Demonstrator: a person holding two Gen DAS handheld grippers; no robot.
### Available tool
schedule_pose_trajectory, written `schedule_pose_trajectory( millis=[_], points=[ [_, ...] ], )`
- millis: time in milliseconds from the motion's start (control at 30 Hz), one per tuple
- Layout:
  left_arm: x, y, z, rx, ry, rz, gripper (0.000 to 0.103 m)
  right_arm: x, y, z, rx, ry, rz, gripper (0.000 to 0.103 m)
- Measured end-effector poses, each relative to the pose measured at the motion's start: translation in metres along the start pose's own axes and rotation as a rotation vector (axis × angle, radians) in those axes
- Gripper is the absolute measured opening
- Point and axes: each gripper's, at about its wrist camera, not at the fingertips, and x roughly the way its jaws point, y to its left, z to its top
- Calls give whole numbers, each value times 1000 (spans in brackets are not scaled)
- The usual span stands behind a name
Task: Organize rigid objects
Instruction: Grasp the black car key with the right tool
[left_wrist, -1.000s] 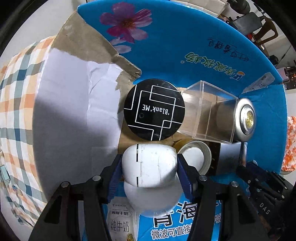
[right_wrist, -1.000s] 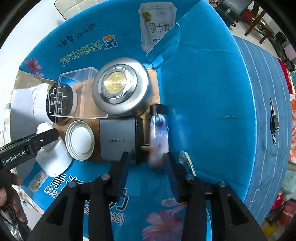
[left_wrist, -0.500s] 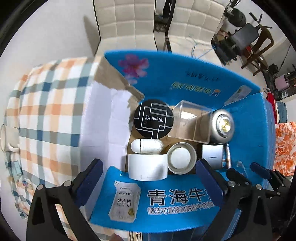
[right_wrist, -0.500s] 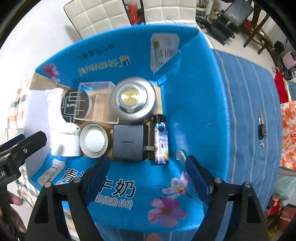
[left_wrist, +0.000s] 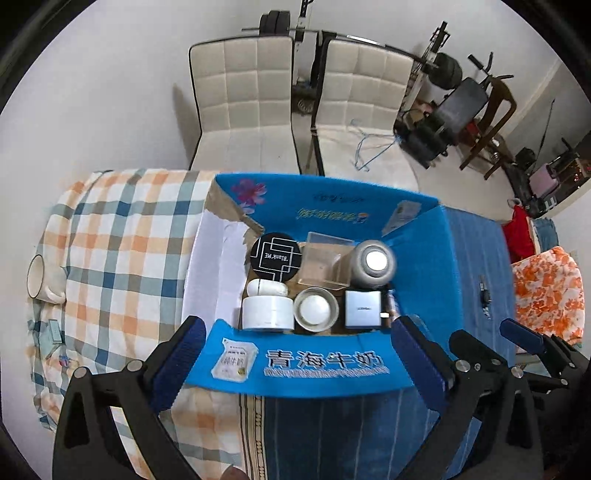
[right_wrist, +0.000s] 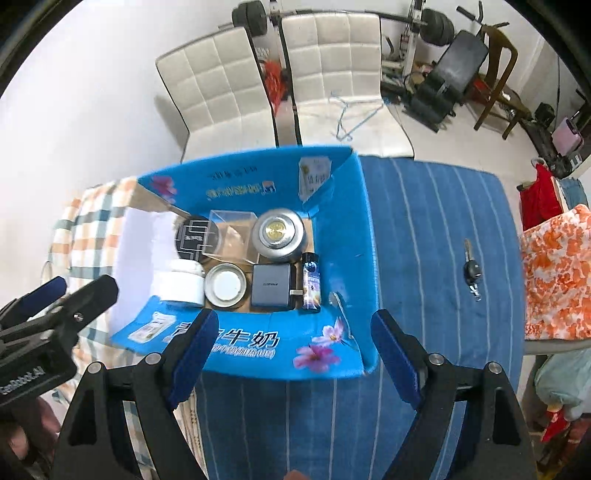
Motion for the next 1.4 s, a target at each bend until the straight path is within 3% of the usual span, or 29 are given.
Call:
schedule_pose_trajectory(
  millis=[333, 600, 733, 900, 1100, 1233, 1400],
  points=[
    [-59, -16, -18, 6, -84, 3, 103, -72, -1, -28, -50, -59, 58, 87],
    [-75, -35, -22, 12, -115, 17, 103, -91, -18, -31, -44, -96, 82, 87],
    [-73, -49, -20, 16, -126, 16, 103, -88, -47, -30, 0, -102, 67, 87],
    [-46, -78, -12, 7, -125, 23, 103, -64, -115, -27, 117, -77, 3, 87],
    [25, -111, 0, -21, -40, 42, 103, -10, -213, -22, 275, -21, -129, 87],
    [75, -128, 7, -34, 27, 68, 103, 47, -274, -14, 367, 20, -152, 87],
    [125, -147, 15, -19, 107, 96, 103, 111, -303, 0, 395, 77, -143, 87]
  ],
)
